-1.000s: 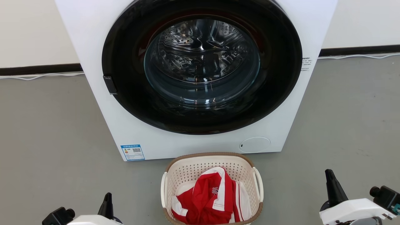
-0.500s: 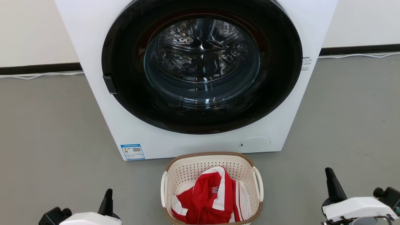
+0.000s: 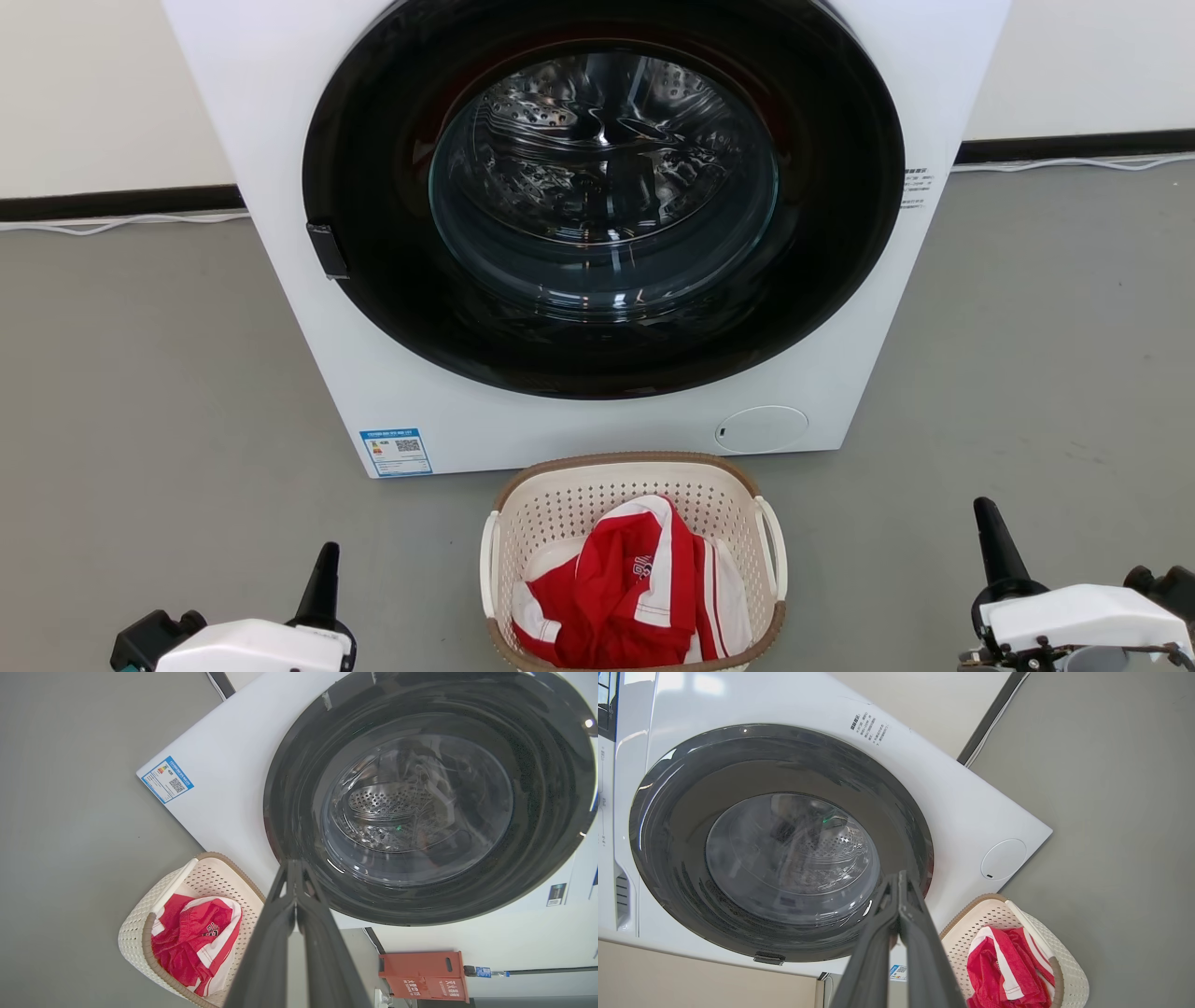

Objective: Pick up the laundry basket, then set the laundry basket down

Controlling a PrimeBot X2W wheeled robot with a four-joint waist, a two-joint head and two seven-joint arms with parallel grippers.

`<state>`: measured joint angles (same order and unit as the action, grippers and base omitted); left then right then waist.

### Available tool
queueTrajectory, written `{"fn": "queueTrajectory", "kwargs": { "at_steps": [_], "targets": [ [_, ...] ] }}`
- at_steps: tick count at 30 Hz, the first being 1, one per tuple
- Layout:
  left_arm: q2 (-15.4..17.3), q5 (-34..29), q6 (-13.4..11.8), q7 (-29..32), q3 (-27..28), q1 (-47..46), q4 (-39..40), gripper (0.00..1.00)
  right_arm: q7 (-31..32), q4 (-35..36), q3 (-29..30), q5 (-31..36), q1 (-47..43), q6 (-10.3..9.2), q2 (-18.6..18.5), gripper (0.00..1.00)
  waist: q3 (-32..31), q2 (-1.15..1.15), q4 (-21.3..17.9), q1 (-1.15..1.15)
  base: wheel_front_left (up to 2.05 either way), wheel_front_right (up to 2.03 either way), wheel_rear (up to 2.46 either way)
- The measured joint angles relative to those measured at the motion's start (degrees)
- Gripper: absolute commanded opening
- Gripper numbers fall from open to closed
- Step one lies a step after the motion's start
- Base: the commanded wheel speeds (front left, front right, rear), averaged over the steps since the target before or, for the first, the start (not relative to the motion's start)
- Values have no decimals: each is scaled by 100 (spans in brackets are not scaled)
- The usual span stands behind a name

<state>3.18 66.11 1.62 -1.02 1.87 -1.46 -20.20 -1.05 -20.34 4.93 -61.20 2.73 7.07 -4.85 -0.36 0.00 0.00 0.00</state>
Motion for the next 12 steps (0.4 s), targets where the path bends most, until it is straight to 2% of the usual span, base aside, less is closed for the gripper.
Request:
{"fn": "queueTrajectory", "kwargs": {
  "at_steps": [12],
  "targets": [
    [-30,677,151,179,81,-34,127,0,164,121,60,-812,3,1,59,0,15,0,0,0,0,0,0]
  ]
}}
